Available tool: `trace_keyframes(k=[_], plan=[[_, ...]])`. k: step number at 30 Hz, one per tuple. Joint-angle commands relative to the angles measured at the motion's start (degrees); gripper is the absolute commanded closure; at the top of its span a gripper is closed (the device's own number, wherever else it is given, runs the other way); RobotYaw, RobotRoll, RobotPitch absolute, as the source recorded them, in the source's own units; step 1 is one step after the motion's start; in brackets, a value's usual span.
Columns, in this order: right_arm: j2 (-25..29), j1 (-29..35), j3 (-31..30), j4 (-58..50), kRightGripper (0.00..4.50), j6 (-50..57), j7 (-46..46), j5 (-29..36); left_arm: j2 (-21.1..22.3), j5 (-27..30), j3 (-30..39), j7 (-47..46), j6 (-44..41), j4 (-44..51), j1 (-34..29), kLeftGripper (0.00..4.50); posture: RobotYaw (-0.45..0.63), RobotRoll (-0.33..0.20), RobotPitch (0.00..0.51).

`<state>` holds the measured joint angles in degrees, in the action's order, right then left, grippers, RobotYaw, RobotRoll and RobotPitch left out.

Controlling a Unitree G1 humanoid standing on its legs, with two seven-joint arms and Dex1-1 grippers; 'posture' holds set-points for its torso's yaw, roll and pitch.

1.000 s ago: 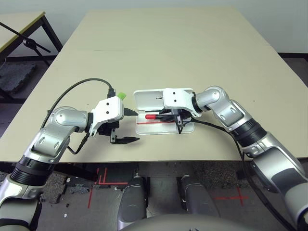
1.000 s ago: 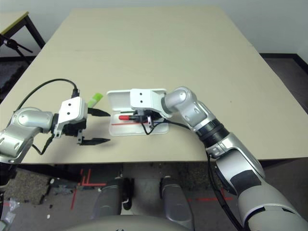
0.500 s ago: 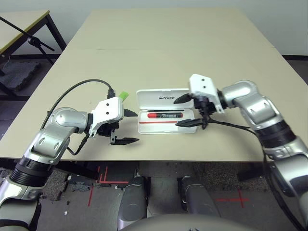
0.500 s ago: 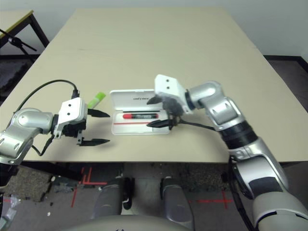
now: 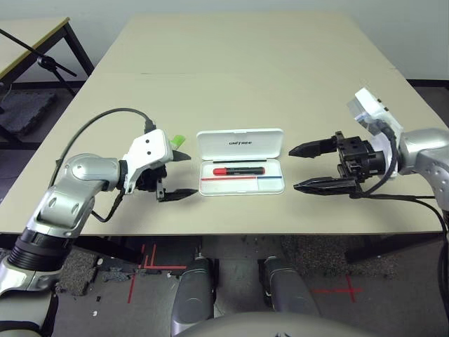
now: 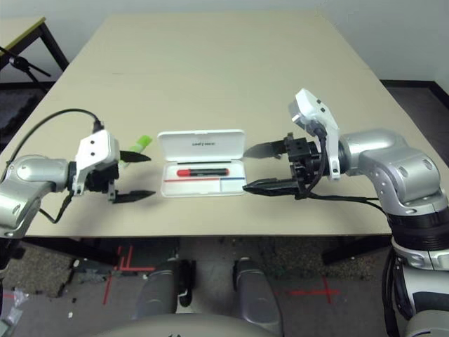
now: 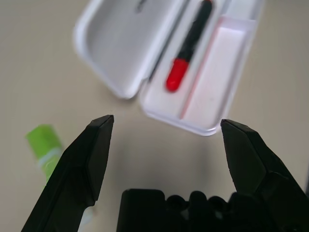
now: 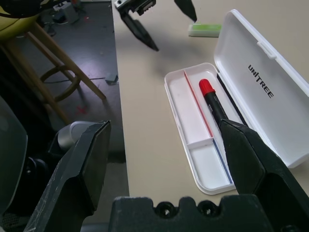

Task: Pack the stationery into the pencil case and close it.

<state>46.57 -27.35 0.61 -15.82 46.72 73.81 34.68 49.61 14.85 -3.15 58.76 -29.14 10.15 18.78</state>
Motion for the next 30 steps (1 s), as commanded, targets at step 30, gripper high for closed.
trace_keyframes(k=[30], plan=[[-1.0, 1.0, -3.9, -1.5, 0.04, -1.1, -6.0, 0.7, -11.7, -8.7, -7.6, -17.1, -23.7, -30.8, 21.8, 0.0, -0.1, 0.0, 0.09]])
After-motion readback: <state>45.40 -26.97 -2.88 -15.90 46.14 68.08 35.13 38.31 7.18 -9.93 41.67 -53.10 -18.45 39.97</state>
